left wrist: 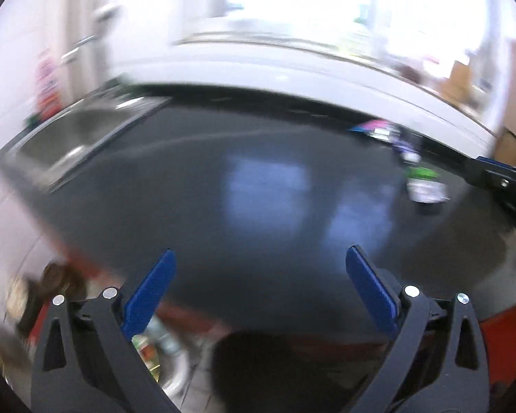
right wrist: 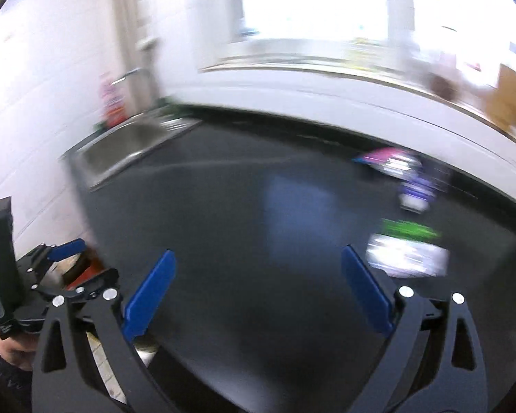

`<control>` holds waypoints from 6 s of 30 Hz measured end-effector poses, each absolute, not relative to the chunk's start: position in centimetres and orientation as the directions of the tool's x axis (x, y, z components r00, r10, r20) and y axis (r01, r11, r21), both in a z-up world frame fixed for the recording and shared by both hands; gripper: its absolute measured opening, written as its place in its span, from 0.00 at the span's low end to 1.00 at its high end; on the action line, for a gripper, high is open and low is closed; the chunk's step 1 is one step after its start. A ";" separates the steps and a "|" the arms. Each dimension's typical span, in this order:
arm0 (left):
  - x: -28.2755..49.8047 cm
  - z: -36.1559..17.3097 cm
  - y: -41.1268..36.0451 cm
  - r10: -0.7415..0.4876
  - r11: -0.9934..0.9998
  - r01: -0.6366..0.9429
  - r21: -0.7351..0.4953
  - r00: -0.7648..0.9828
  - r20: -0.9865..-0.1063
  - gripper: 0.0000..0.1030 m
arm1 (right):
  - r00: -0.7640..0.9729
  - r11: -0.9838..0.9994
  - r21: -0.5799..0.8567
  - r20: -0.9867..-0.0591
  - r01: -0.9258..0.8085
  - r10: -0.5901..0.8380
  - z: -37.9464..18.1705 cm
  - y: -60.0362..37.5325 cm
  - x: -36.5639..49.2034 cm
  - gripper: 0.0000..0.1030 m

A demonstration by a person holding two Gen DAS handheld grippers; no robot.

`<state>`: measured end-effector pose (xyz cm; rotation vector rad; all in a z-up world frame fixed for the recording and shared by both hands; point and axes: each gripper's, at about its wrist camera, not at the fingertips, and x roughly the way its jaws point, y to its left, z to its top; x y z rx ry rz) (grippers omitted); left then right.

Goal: Collect trash
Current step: 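Move both open tools back over the counter toward the remaining trash, then grasp the pink-blue wrapper with the left tool while the right tool grasps the clear plastic cup, then carry wrapper and plastic cup over the black bin and open both tools, then move both open tools back over the counter toward the remaining trash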

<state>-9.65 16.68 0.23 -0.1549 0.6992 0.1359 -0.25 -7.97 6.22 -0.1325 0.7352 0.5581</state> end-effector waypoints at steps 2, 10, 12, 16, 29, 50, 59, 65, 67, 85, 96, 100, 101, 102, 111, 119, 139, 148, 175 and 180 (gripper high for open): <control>-7.2 0.3 12.8 0.011 0.993 -0.084 -0.082 0.764 -0.645 0.93 | 0.637 0.892 0.076 -0.673 -0.445 0.375 6.1 -13.5 0.8 0.91; -0.9 -0.3 0.4 -0.107 0.988 0.156 0.015 0.742 -0.662 0.93 | 0.676 0.959 0.110 -0.688 -0.261 0.263 4.8 -25.0 1.1 0.91; -0.2 -0.6 -0.9 -0.120 0.983 0.182 0.023 0.733 -0.670 0.93 | 0.679 0.962 0.111 -0.688 -0.248 0.254 4.6 -26.2 1.2 0.91; 0.9 -0.7 -2.4 -0.134 0.978 0.206 0.028 0.726 -0.674 0.93 | 0.676 0.965 0.126 -0.692 -0.232 0.253 4.3 -26.8 2.1 0.91; 13.5 0.0 0.3 -0.134 0.975 0.219 0.029 0.689 -0.712 0.93 | 0.630 0.955 0.106 -0.730 -0.278 0.264 3.3 -23.2 14.6 0.91; 36.9 -5.9 2.3 -0.224 0.949 0.313 -0.036 0.587 -0.778 0.52 | 0.510 0.950 0.142 -0.817 -0.278 0.271 -4.4 -16.2 40.0 0.52; 32.1 -3.5 2.3 -0.193 0.959 0.285 -0.010 0.623 -0.758 0.11 | 0.573 0.954 0.087 -0.783 -0.288 0.244 -0.9 -16.4 35.3 0.41; 24.5 0.2 2.8 -0.142 0.972 0.233 0.026 0.675 -0.724 0.11 | 0.615 0.947 0.041 -0.751 -0.318 0.239 2.7 -16.8 27.8 0.41; 21.3 0.9 3.0 -0.127 0.976 0.217 0.033 0.680 -0.722 0.11 | 0.623 0.944 0.043 -0.742 -0.327 0.249 3.6 -16.7 24.2 0.41; 0.3 -0.4 1.2 -0.063 0.993 0.115 0.021 0.677 -0.733 0.11 | 0.645 0.950 0.070 -0.719 -0.304 0.259 3.2 -21.0 2.4 0.44; -1.3 0.7 3.8 -0.031 0.998 0.066 0.022 0.704 -0.710 0.11 | 0.634 0.930 0.066 -0.713 -0.363 0.298 3.7 -17.6 2.1 0.45; -3.0 0.9 7.2 0.032 0.999 -0.016 0.029 0.712 -0.701 0.11 | 0.603 0.890 0.072 -0.711 -0.450 0.362 3.6 -13.0 1.9 0.46; -3.4 0.8 8.2 0.048 0.999 -0.038 0.030 0.712 -0.701 0.11 | 0.592 0.876 0.074 -0.710 -0.477 0.382 3.6 -11.6 1.8 0.46; -4.0 0.8 9.3 0.069 0.997 -0.065 0.032 0.710 -0.701 0.11 | 0.578 0.858 0.074 -0.709 -0.508 0.403 3.5 -9.7 1.6 0.46; -13.0 -0.3 22.0 0.300 0.928 -0.366 0.065 0.635 -0.712 0.11 | 0.371 0.622 0.108 -0.719 -0.775 0.588 1.9 8.1 -4.0 0.46; -23.9 -3.6 32.2 0.458 0.784 -0.615 0.088 0.476 -0.751 0.11 | 0.126 0.337 0.142 -0.741 -0.931 0.660 -1.6 22.3 -13.2 0.46; -29.4 -22.7 43.1 0.234 0.671 -0.733 -0.111 0.351 -0.907 0.11 | -0.074 0.255 0.184 -0.918 -0.949 0.389 -20.4 37.4 -17.5 0.50; -29.3 -24.5 44.1 0.235 0.647 -0.756 -0.096 0.318 -0.919 0.61 | -0.095 0.245 0.193 -0.928 -0.950 0.359 -22.2 38.6 -16.7 0.64; -21.8 -3.9 32.4 0.377 0.863 -0.504 0.008 0.634 -0.676 0.93 | 0.349 0.570 0.074 -0.724 -0.818 0.595 2.2 14.4 -7.7 0.84; -14.6 0.4 23.0 0.187 0.964 -0.264 -0.033 0.760 -0.622 0.93 | 0.574 0.800 0.035 -0.679 -0.599 0.459 6.1 -0.2 -2.6 0.85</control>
